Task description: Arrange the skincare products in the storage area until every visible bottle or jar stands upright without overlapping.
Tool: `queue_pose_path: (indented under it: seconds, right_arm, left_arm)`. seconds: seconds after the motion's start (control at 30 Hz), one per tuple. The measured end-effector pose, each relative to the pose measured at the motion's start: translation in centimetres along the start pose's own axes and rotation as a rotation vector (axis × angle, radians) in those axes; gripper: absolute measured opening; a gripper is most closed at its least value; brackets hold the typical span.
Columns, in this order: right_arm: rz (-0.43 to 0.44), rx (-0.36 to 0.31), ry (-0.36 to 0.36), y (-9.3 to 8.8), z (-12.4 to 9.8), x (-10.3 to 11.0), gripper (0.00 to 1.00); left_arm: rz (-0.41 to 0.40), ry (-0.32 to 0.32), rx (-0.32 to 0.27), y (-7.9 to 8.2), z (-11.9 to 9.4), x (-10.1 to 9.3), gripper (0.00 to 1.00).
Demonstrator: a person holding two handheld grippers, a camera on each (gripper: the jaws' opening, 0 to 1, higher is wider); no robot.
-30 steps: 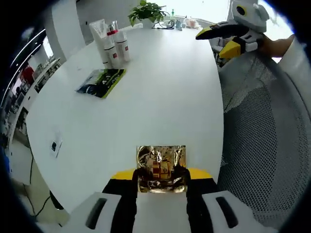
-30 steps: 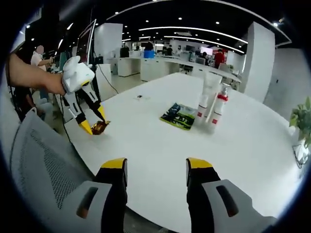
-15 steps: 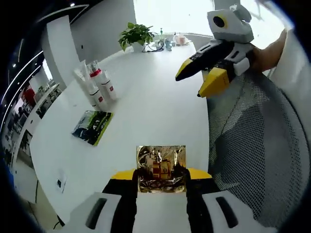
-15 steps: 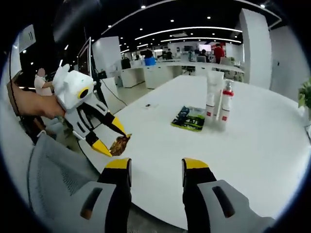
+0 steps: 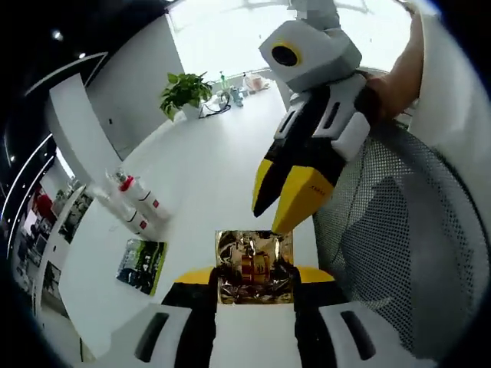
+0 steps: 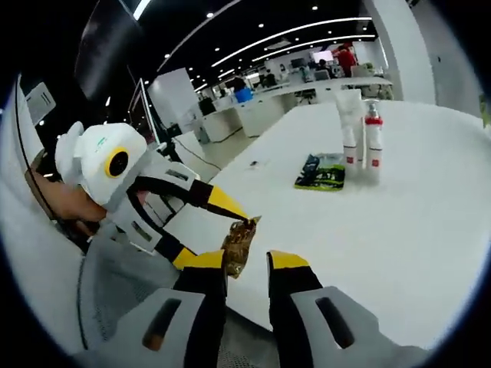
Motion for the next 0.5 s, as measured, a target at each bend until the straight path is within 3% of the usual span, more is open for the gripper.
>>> queue_pose_path:
  seconds: [0.5]
  right_arm:
    - [0.025,0.021,0.015,-0.3,0.0,0.3,0.07]
  left_arm:
    - [0.18,0.028,-0.089,3.4,-0.2,-1.4,0.4]
Point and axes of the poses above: the point that each gripper's makers call its tool centre point, and the gripper's own axes: z roughly forward along the fingers, x roughly to its left, y roughly out of its top, the point moved 3 cm from there along -z, roughly backward along the fingers, and after that the axes turned 4 degrees about x, right-handed, at the moved point
